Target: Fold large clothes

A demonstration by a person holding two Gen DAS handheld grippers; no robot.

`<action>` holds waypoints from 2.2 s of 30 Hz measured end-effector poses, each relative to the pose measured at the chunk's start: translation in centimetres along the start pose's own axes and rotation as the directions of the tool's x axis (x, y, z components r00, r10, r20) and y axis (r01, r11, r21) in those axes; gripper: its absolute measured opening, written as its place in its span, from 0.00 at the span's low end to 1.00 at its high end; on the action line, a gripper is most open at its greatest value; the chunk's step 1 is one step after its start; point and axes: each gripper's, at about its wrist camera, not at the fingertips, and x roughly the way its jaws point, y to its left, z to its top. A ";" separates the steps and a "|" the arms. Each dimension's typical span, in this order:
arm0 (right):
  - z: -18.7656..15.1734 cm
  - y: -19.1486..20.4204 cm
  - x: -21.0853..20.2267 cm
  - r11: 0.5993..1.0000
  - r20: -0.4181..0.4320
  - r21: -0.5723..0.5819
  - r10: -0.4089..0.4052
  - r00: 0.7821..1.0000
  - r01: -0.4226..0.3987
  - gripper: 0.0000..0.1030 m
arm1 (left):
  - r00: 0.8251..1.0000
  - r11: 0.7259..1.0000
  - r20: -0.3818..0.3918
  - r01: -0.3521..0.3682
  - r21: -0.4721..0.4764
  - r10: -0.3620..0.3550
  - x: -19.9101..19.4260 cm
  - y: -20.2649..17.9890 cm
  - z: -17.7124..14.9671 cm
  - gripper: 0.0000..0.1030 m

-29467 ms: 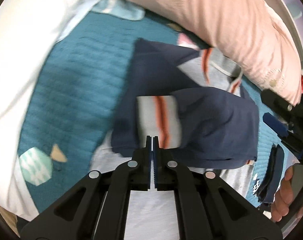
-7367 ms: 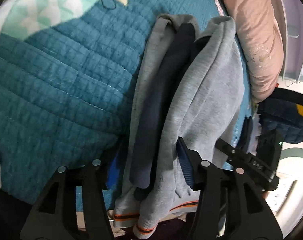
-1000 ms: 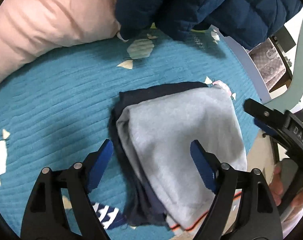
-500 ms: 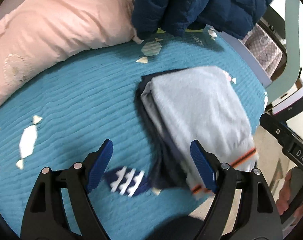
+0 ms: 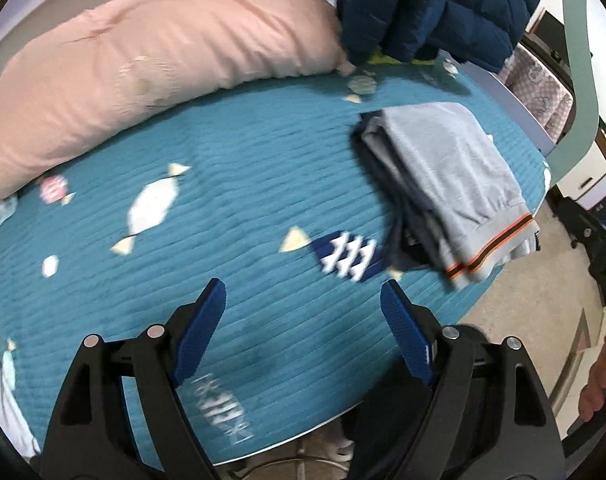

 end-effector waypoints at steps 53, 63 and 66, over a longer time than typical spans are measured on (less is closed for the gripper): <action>-4.6 6.8 -28.5 0.987 0.424 -0.057 0.160 0.892 -0.150 0.90 | 0.820 0.980 0.538 -0.183 -0.077 0.195 -33.5 4.8 -11.7 0.87; -4.7 6.7 -28.7 0.992 0.440 -0.057 0.129 0.888 -0.115 0.90 | 0.818 0.983 0.545 -0.167 -0.078 0.183 -33.7 4.7 -11.8 0.88; -4.7 6.8 -28.6 0.991 0.433 -0.057 0.131 0.892 -0.117 0.90 | 0.819 0.983 0.544 -0.166 -0.078 0.182 -33.7 4.8 -11.7 0.88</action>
